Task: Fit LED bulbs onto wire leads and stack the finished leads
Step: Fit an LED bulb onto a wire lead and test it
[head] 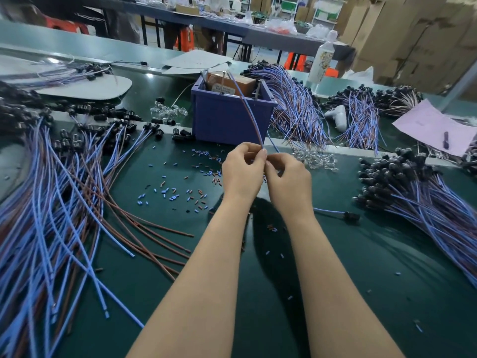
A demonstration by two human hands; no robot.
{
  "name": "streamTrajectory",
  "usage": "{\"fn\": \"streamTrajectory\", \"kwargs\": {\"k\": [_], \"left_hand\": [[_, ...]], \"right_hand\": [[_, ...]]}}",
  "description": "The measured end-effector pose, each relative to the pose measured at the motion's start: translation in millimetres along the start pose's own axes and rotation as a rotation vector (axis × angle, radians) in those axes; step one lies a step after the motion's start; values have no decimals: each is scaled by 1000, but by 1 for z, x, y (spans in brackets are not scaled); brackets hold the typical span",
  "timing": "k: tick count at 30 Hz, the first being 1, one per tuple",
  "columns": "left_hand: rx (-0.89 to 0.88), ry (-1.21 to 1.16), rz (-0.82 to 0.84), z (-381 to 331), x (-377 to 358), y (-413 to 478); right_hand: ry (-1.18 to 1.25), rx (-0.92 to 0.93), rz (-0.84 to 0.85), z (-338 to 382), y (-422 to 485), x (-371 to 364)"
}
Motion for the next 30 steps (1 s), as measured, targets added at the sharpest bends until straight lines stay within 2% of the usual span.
{"fn": "streamTrajectory", "kwargs": {"k": [9,15,19,25,30], "left_hand": [[28,-6,-55,9,3,1],[56,-91,12,10,-1,1],[30,-96,16,10,-3,2],[-3,-87,12,7,-5,3],[81,-256,-73,13,5,3]], "right_hand": [[260,-176,1,-19,1,-14],[279,-80,70,-10,-1,-21],[302,-86,12,-15,1,-17],[442,-192,-6,-26,1,-22],[533,-289,-111,-40,2,-12]]}}
Point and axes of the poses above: each hand's wrist, its own y-axis towards the middle knuckle, its own x-axis out of the back of the hand, z = x × y, the point moved 9 cm from there along y, towards the middle knuckle, and after that the axes turned 5 degrees about -y, right-handed, at the moved point
